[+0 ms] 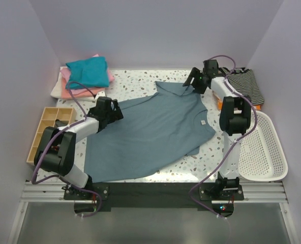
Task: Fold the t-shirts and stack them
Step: Grap the side of the flattened tshirt furthest away from the robot with both arms
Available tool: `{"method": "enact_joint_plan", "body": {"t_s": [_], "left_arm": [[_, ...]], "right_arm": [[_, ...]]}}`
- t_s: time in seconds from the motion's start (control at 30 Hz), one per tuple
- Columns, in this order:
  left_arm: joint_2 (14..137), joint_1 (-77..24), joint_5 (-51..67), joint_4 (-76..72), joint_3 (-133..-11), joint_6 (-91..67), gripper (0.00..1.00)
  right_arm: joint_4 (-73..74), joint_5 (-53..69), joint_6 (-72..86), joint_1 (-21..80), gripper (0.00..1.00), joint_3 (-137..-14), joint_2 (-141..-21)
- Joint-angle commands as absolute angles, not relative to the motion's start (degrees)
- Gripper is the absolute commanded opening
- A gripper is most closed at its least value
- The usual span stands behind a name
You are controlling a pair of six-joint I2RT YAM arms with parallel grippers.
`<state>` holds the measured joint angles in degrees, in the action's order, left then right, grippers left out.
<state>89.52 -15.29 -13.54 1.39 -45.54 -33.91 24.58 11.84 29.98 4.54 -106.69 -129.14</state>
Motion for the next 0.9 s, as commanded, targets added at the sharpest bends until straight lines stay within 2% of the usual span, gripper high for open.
{"method": "enact_joint_plan", "body": {"t_s": [0.0, 0.4, 0.5, 0.6, 0.73, 0.87], "left_arm": [[90.2, -14.1, -12.8, -3.6, -47.5, -35.2, 1.0], [89.1, -13.1, -13.0, -3.5, -47.2, -35.1, 1.0], [88.9, -13.0, -13.5, -3.3, -47.2, -35.2, 1.0], [88.9, -13.0, -13.7, -3.6, -46.8, -35.2, 1.0], [88.9, -12.9, -13.6, -3.5, -46.9, -35.2, 1.0], [89.3, -13.0, -13.3, -3.5, -47.0, -35.1, 1.0]], "right_arm": [[18.5, 21.1, 35.6, 3.9, 0.73, -108.3, -130.7], [15.2, 24.4, 37.8, 4.0, 0.68, -114.3, -139.4], [14.5, 24.9, 37.5, 3.9, 0.63, -114.5, -140.0], [13.2, 25.2, 37.4, 4.0, 0.53, -114.0, -140.1], [12.7, 26.5, 37.4, 4.0, 0.33, -114.6, -140.9], [13.3, 26.8, 37.2, 4.1, 0.16, -116.3, -141.9]]}}
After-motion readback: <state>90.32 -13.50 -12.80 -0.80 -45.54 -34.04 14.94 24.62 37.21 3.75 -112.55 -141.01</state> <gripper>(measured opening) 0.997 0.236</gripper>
